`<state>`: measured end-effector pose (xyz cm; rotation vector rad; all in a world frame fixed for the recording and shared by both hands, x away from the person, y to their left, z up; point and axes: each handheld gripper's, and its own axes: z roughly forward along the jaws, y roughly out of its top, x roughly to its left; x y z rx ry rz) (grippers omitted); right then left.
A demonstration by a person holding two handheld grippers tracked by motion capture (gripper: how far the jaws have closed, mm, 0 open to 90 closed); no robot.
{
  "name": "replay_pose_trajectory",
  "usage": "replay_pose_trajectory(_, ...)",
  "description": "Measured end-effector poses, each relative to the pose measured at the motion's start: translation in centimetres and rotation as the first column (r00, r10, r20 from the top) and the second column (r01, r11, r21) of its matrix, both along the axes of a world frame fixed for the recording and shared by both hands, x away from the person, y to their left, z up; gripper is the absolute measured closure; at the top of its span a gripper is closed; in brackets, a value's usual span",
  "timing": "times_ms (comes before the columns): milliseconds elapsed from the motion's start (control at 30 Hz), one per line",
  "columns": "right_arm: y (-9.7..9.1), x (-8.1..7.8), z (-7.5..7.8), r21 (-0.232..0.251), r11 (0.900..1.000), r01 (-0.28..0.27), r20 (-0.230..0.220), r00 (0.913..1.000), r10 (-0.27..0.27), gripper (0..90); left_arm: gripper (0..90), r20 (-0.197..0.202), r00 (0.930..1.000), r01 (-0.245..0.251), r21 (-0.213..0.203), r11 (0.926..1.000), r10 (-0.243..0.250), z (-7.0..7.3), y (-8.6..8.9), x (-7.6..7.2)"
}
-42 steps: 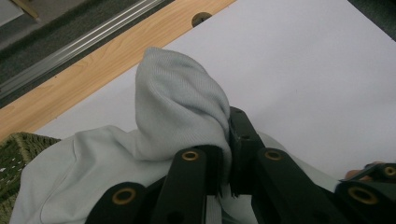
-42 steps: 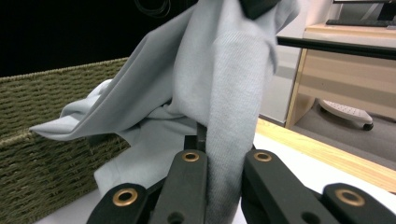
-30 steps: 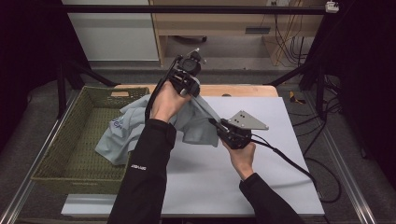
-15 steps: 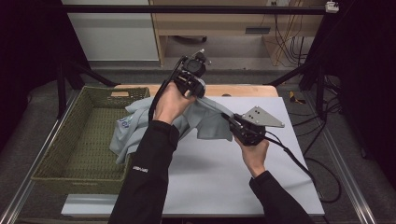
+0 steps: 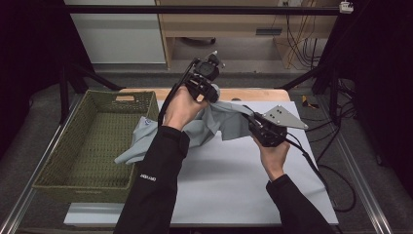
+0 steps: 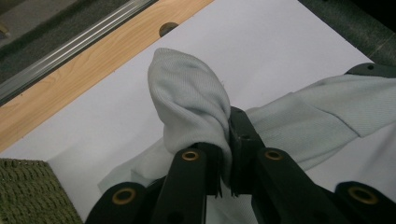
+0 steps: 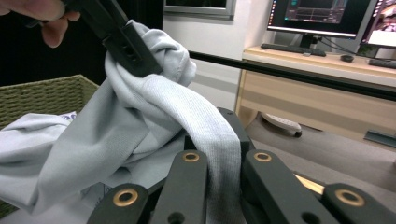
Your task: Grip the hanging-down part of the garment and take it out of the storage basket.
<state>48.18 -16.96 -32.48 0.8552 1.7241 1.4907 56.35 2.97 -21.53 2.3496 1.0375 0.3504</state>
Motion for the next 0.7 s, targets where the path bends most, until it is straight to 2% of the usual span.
replay_pose_trajectory(367,-1.0,0.3,1.4,0.020,0.9988,0.046,0.027,0.9986,-0.046,89.2,84.3,0.011,0.9997,0.020,-0.010,0.9998,-0.020,0.5,-1.1,-0.3)
replay_pose_trajectory(700,-1.6,0.3,1.9,0.006,0.9980,0.064,0.053,0.9966,-0.064,89.2,84.3,0.009,0.9995,0.031,-0.020,0.9993,-0.031,0.6,-1.6,-0.4)
